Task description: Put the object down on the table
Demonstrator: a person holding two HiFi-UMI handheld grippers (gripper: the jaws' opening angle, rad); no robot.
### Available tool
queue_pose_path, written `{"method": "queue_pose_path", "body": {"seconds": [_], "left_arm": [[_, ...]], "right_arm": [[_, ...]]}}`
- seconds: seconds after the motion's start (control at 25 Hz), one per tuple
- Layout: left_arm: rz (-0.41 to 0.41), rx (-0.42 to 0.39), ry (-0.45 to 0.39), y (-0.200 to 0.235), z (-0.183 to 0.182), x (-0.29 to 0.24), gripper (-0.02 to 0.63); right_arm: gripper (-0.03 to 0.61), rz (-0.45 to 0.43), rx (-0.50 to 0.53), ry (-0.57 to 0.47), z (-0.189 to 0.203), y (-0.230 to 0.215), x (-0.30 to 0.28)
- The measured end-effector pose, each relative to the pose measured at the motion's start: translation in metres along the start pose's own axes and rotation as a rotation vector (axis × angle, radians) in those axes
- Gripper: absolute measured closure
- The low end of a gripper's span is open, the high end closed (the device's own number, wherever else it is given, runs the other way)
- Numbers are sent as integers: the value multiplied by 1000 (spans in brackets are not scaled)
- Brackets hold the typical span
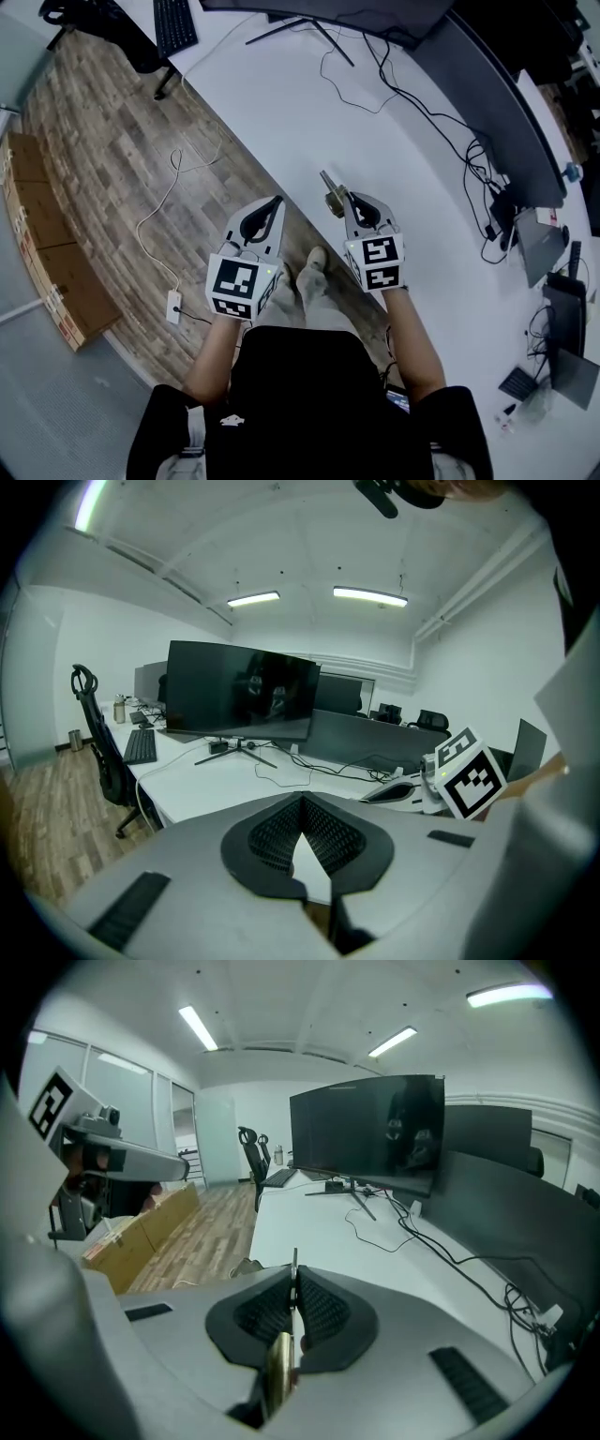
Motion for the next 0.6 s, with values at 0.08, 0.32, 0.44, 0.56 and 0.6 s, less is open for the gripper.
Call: {"method": "queue_pose_path", "body": {"seconds": [0.08, 0.32, 0.44, 0.56, 0.6], "left_arm": [[1, 5, 15, -1, 6, -4, 601], [-5, 24, 48, 1, 19, -15, 601], [-7, 36, 60, 2, 25, -20, 601], [-7, 43, 71, 2, 29, -26, 601], [-6, 45, 73, 2, 30, -28, 601]], "right_arm": [[554, -1, 26, 27, 7, -4, -12], [554, 1, 71, 69, 11, -17, -39], [554, 3, 93, 76, 9, -21, -49], [554, 4, 111, 84, 8, -24, -57], [554, 4, 116, 87, 8, -24, -60]]}}
Point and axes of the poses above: the fingertips, and each gripper's own axes: x backward along the fingers, y to its left, z out of its underside, the point moved 6 cm from there along x, backward along the fingers, and after that the axes turned 9 degrees about y, right-handed, at the moved point
